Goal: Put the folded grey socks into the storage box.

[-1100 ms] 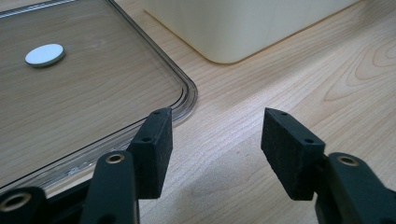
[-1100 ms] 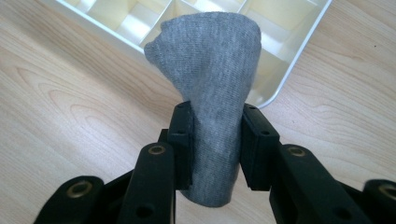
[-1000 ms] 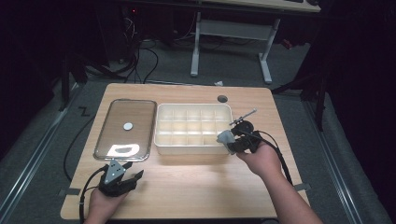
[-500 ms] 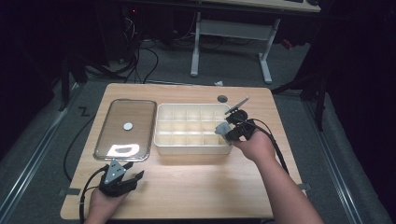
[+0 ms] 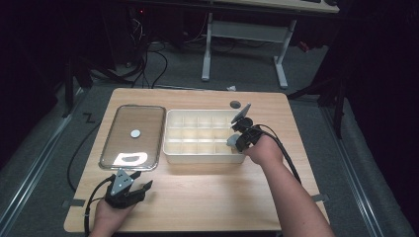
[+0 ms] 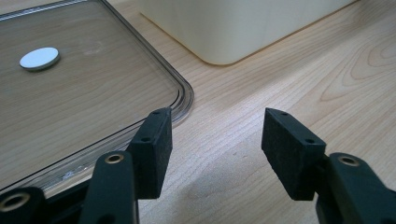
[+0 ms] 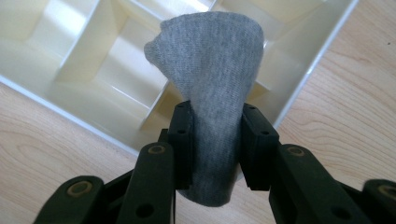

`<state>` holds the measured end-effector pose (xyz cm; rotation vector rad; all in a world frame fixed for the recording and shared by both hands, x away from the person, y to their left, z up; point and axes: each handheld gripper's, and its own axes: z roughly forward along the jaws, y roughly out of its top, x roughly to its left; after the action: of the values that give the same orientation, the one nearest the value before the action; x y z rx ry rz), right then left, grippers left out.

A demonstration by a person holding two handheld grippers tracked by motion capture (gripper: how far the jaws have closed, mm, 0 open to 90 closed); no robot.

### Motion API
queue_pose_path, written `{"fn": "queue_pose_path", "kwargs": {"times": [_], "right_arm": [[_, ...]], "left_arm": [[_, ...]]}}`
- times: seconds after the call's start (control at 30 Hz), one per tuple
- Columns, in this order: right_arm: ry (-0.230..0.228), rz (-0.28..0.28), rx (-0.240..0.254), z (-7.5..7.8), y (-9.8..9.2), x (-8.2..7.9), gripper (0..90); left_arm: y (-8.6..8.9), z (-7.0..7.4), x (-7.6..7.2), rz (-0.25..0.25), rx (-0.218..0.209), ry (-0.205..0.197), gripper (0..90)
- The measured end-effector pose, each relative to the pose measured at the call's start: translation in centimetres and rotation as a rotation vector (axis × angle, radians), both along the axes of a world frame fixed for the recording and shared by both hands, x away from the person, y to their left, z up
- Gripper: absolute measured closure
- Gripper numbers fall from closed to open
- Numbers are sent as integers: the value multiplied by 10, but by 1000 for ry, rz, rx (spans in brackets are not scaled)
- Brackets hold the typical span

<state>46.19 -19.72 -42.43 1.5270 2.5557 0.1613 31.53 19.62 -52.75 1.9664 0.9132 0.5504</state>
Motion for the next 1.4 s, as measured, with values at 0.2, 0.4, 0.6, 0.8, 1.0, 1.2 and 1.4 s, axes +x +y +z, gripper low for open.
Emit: {"fn": "queue_pose_path", "kwargs": {"times": [0.2, 0.4, 0.6, 0.8, 1.0, 1.2, 1.4], "right_arm": [[56, 52, -62, -9, 7, 8, 714], [76, 86, -105, -20, 13, 10, 719], [94, 79, -100, -29, 13, 11, 719], [109, 91, -89, -36, 11, 15, 716], [120, 76, -72, -38, 10, 15, 712], [121, 57, -62, -41, 9, 15, 710], [121, 45, -61, -41, 10, 15, 707]], "left_arm": [[-1, -1, 0, -2, 18, 2, 432], [-1, 0, 0, -3, 19, -2, 434], [-2, -1, 0, -7, 22, -2, 434], [-2, -1, 1, -7, 28, 2, 433], [-4, -3, 2, -12, 33, 4, 433], [-8, -4, 2, -26, 54, 5, 430], [-7, -2, 0, -27, 40, 2, 432]]}}
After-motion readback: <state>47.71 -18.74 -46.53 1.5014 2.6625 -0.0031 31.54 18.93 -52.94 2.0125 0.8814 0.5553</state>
